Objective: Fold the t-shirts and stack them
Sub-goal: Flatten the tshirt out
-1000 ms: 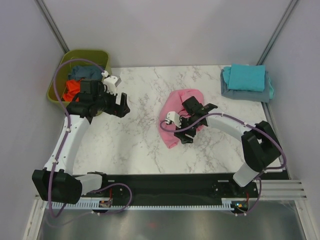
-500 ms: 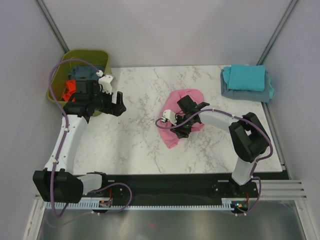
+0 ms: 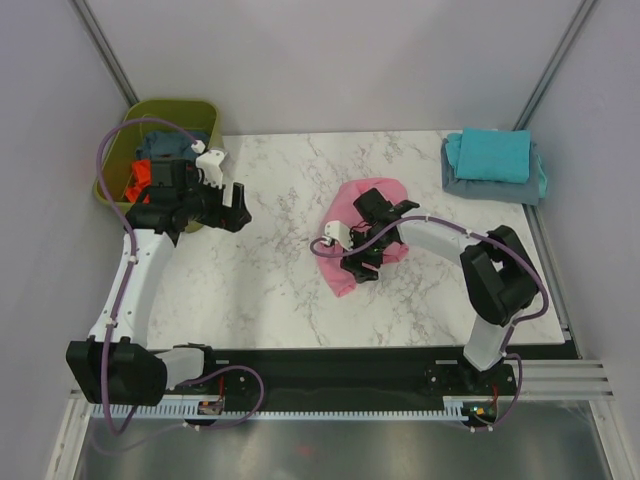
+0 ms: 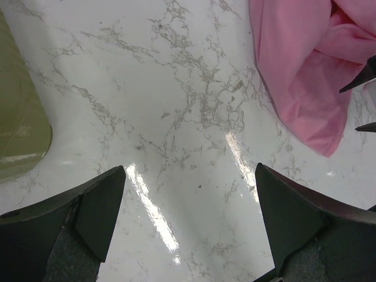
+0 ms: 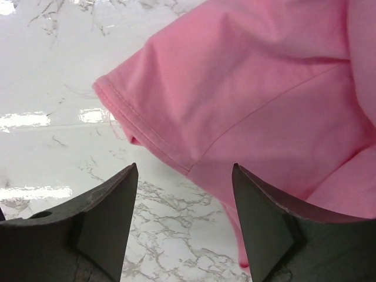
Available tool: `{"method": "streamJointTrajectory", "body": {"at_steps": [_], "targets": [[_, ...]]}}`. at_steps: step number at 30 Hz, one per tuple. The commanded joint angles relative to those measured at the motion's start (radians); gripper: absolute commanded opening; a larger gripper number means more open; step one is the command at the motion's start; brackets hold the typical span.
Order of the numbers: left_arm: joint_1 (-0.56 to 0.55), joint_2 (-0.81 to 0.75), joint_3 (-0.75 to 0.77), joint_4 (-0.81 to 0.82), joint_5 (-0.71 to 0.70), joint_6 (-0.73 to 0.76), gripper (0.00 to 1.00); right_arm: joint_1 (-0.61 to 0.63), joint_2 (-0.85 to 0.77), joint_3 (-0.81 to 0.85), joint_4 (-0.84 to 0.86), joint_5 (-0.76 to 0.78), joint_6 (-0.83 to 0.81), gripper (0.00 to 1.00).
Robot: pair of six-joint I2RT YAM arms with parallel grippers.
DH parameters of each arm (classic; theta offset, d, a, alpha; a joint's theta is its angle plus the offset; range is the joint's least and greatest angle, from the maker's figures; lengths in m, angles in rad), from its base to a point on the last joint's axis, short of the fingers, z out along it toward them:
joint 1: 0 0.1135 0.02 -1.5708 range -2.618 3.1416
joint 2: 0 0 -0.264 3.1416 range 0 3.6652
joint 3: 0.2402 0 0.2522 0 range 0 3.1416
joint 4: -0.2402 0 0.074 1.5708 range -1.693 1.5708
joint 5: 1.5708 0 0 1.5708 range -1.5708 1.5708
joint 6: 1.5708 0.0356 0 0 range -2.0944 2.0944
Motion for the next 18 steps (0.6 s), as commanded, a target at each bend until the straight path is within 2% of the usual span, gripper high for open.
{"method": "streamJointTrajectory", "body": {"at_steps": [1, 7, 10, 11, 13, 14, 15, 17, 18], "targets": [[0.012, -0.005, 0.013, 0.008, 0.006, 0.034, 0.99, 0.018, 0.031, 0.032, -0.070, -0.036, -0.057, 0.74], [0.028, -0.007, 0.018, 0.008, 0.006, 0.034, 0.99, 0.022, 0.107, 0.031, -0.014, 0.025, -0.043, 0.70], [0.032, -0.010, 0.015, 0.008, 0.006, 0.034, 0.99, 0.022, 0.111, 0.040, 0.002, 0.027, -0.037, 0.56], [0.032, -0.011, 0.013, 0.008, 0.006, 0.034, 0.99, 0.022, 0.108, 0.049, 0.000, 0.025, -0.032, 0.47], [0.032, -0.010, 0.007, 0.008, 0.006, 0.034, 0.99, 0.022, 0.088, 0.055, 0.000, 0.022, -0.024, 0.39], [0.034, -0.011, 0.004, 0.008, 0.006, 0.034, 0.99, 0.022, 0.078, 0.061, -0.003, 0.021, -0.023, 0.23], [0.034, -0.011, 0.001, 0.008, 0.006, 0.034, 0.99, 0.022, 0.052, 0.068, -0.003, 0.024, -0.021, 0.15], [0.034, -0.011, -0.008, 0.008, 0.006, 0.034, 0.99, 0.022, 0.024, 0.101, -0.012, 0.044, -0.026, 0.01], [0.034, -0.011, -0.011, 0.029, 0.040, 0.025, 0.99, 0.022, -0.003, 0.116, -0.020, 0.050, -0.041, 0.00]]}}
